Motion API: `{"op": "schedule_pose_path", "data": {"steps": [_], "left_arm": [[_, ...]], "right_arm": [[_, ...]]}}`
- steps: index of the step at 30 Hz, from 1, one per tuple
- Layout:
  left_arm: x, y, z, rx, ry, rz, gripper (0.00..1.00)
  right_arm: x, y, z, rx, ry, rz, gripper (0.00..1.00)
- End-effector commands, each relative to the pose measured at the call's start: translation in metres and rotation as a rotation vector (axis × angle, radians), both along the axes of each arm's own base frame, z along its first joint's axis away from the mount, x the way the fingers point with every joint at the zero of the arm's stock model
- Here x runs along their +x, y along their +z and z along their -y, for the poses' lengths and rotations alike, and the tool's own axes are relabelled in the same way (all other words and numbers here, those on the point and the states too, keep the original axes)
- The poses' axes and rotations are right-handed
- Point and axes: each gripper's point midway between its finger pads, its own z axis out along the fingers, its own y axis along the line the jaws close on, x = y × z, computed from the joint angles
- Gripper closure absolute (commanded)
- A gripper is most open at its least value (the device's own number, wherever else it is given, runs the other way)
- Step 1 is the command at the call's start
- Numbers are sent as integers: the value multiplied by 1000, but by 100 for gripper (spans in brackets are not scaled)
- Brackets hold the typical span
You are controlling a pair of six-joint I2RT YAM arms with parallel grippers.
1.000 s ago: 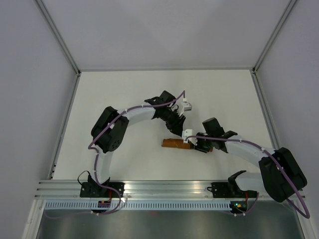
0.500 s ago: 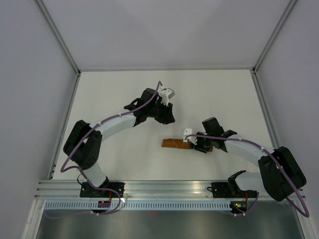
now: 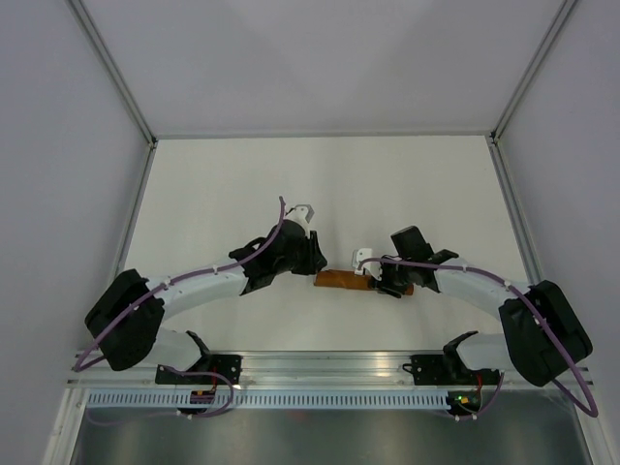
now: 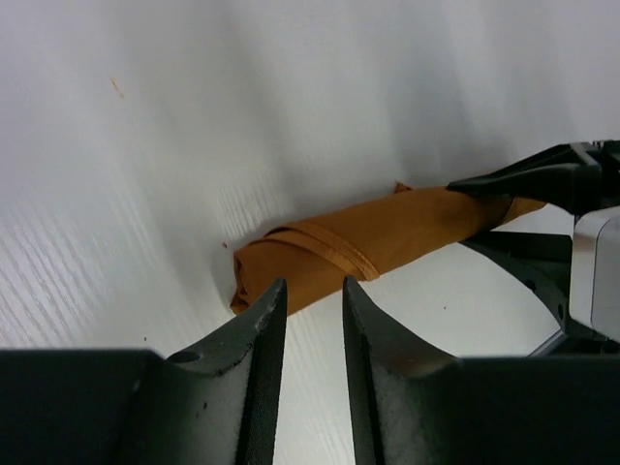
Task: Fold the napkin, place the utensils inside, and roll it up
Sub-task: Roll the napkin with the utensil
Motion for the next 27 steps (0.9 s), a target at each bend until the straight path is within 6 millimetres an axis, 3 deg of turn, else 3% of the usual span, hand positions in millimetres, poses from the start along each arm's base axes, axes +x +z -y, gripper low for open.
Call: {"op": "schedule_pose_path", "data": {"steps": [1,7,11,27], "left_arm": [[-5,13,0,-75,118,4,66],[-31,1,17,-83,95,-38,70],[-42,-19,26,-72,106,-90,71],[-46,-58,43,-29,102,-149,73]], "right_arm": [[-3,2,0,-7,-9,-39,53],[-4,3,-2,-9,-9,-65,51],[-5,2,-2,-13,-9,-79,50],[-4,-8,-4,-42,-30,-171,53]]}}
